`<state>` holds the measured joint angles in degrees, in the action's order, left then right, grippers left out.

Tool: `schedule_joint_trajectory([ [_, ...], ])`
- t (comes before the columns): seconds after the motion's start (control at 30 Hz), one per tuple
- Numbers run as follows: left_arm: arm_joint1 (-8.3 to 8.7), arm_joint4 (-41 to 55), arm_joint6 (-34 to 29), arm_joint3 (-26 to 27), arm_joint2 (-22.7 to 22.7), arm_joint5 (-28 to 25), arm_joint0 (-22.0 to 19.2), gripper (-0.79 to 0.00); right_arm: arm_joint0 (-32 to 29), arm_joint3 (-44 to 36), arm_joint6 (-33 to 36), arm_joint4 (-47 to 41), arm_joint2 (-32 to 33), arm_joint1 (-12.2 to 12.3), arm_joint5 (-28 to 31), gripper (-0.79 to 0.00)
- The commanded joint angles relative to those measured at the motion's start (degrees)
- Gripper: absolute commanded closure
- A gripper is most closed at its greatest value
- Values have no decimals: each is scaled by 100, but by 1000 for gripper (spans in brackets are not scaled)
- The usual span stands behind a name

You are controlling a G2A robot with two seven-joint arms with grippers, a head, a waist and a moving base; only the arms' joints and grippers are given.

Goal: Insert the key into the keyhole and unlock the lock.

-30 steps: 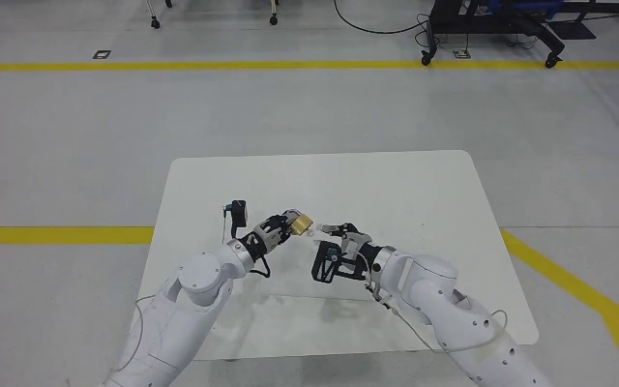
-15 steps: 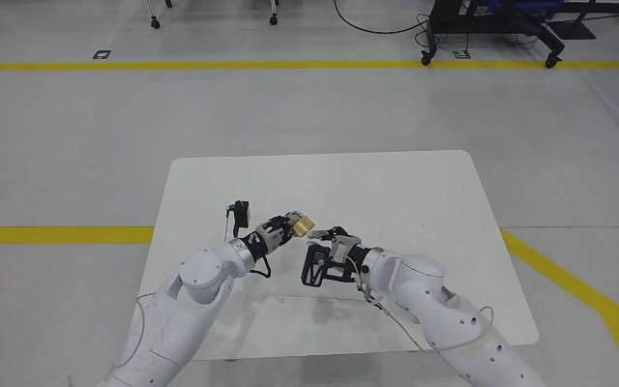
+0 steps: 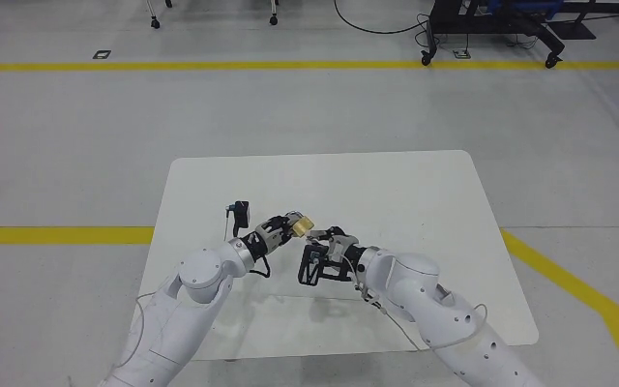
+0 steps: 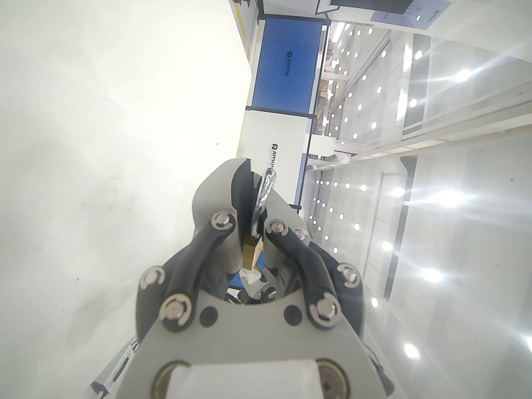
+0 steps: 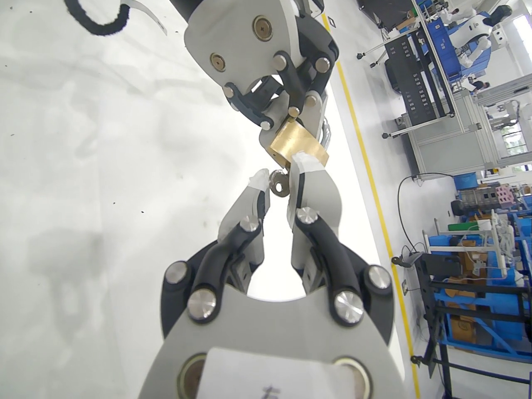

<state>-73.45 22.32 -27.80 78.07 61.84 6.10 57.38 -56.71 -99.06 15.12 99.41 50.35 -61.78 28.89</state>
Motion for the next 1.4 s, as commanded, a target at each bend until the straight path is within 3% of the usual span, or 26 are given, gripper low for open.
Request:
schedule_joint_trajectory([
  [0.0,-3,-15,2,6,6,5,2,0,0,33,-10,-82,19,-14,-2,0],
  [0.57,-22,-187,19,60,56,-93,54,0,-194,354,-431,-1753,577,-71,287,0],
  [0.83,-29,-392,106,133,55,-225,106,0,-236,470,-221,-2746,779,-94,502,0],
  [0.87,-30,-425,116,140,51,-228,109,0,-240,465,-167,-2831,793,-98,496,-58],
  [0.9,-32,-433,119,144,52,-227,114,0,-239,462,-118,-2902,809,-100,500,-252],
  [0.97,-36,-438,122,148,57,-227,119,0,-239,460,-92,-2945,822,-101,503,-785],
  [1.3,-51,-455,162,149,104,-217,138,0,-241,450,-73,-2890,832,-99,447,-785],
  [1.37,-58,-397,240,144,140,-193,148,0,-330,78,-89,-2368,782,-91,228,-465],
])
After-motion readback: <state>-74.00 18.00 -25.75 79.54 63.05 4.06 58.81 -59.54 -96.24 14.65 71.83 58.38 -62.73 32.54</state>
